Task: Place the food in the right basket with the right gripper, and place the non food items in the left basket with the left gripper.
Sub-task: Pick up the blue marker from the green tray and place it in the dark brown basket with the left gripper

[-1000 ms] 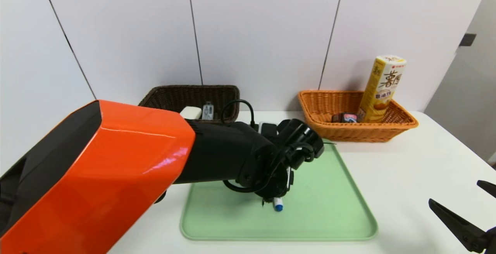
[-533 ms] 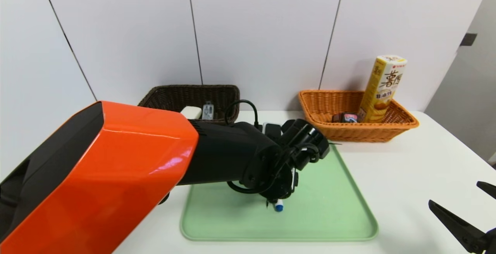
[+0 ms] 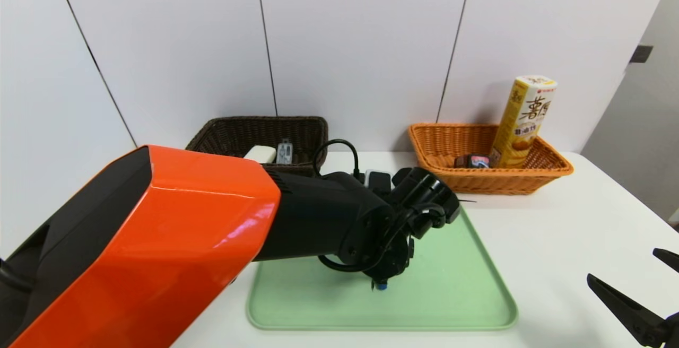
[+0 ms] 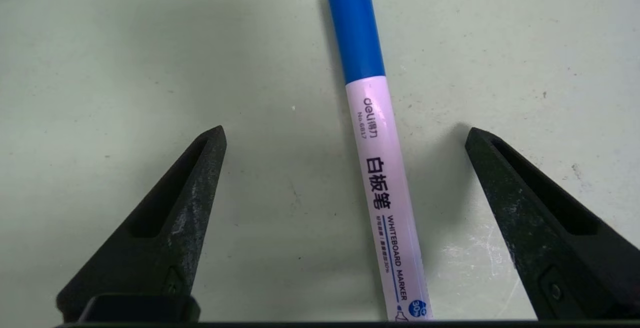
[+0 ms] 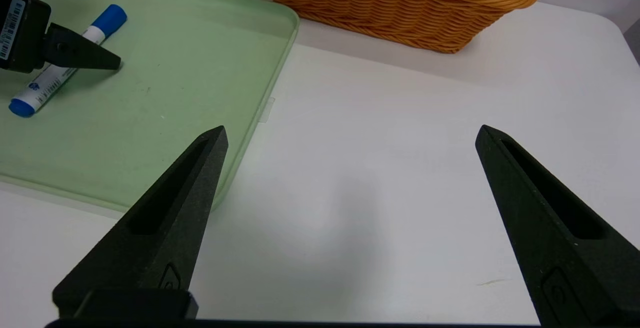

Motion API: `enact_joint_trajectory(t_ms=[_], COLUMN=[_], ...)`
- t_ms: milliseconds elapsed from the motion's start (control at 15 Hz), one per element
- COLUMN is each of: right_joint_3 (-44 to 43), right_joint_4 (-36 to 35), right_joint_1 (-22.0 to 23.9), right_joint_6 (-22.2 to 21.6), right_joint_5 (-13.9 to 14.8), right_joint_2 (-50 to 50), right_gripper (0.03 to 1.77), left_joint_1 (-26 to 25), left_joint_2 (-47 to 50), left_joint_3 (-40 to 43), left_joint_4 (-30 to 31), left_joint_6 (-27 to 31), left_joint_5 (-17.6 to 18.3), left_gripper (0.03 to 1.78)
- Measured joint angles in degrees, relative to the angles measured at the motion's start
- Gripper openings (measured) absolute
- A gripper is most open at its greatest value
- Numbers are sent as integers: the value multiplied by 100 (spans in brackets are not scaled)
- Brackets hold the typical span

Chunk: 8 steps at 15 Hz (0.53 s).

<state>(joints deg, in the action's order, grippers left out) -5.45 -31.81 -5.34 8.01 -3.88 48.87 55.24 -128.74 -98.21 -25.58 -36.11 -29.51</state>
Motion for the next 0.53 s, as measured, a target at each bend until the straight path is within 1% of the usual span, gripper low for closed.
enact_joint_trajectory(t_ms=[133, 200, 333, 467, 533], right_joint_3=[0, 0, 2, 9, 9], right_joint_4=[0, 0, 2, 0, 0], right_joint_1=[0, 0, 0, 0, 0], right_joint_6=[0, 4, 1, 1, 1], right_joint_5=[-2, -4, -4, -4, -4], right_joint_2=[0, 0, 0, 0, 0], right_gripper=[171, 171, 171, 171, 171], left_joint_1=[-2, -4, -4, -2, -2], left_joint_2=[-4, -9, -6, -6, -4], left_joint_3=[0, 2, 2, 6, 6], left_joint_4=[-13, -16, -24, -28, -30], left_joint_6=[1, 1, 4, 0, -2], left_joint_5=[-2, -2, -2, 2, 0], left_gripper=[129, 117, 95, 79, 60])
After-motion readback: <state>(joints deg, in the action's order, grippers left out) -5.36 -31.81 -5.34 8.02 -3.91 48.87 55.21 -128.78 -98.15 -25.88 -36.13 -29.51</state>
